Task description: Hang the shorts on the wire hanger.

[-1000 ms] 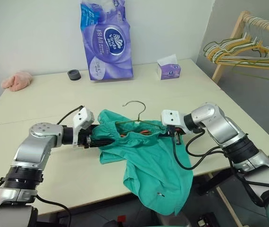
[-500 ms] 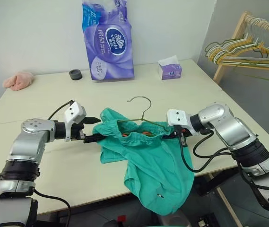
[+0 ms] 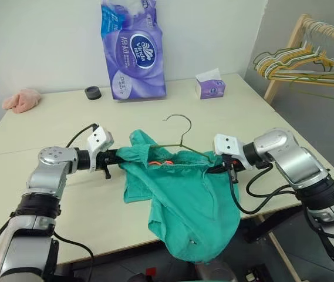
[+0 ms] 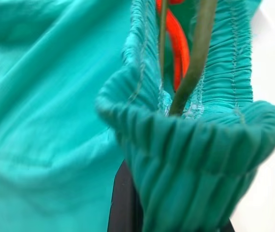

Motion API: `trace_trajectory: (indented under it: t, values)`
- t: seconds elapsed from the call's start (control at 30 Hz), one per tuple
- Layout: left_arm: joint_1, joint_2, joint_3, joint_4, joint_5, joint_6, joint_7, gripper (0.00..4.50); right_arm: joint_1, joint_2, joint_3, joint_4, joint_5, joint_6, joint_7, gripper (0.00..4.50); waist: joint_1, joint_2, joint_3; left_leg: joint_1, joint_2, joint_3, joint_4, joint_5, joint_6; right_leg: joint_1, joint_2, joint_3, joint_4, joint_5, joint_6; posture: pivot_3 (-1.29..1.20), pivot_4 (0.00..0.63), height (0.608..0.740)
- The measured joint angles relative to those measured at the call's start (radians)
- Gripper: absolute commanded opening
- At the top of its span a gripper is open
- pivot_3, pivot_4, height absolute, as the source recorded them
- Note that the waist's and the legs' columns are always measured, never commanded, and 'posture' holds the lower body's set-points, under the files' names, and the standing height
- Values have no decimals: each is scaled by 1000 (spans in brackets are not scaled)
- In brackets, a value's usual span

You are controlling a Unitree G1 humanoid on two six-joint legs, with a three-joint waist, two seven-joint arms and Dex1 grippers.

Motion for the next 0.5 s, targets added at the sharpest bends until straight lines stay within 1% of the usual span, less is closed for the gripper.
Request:
trace_trajectory:
  t: [0.5]
  values:
    - [4,-4,-4,38,65,-58,88,21,70,-109,-53,-129,104,80,6,0,-9,0,0,0,0,0,0,0,0,0,0,0,0,0,0,-325,39,740]
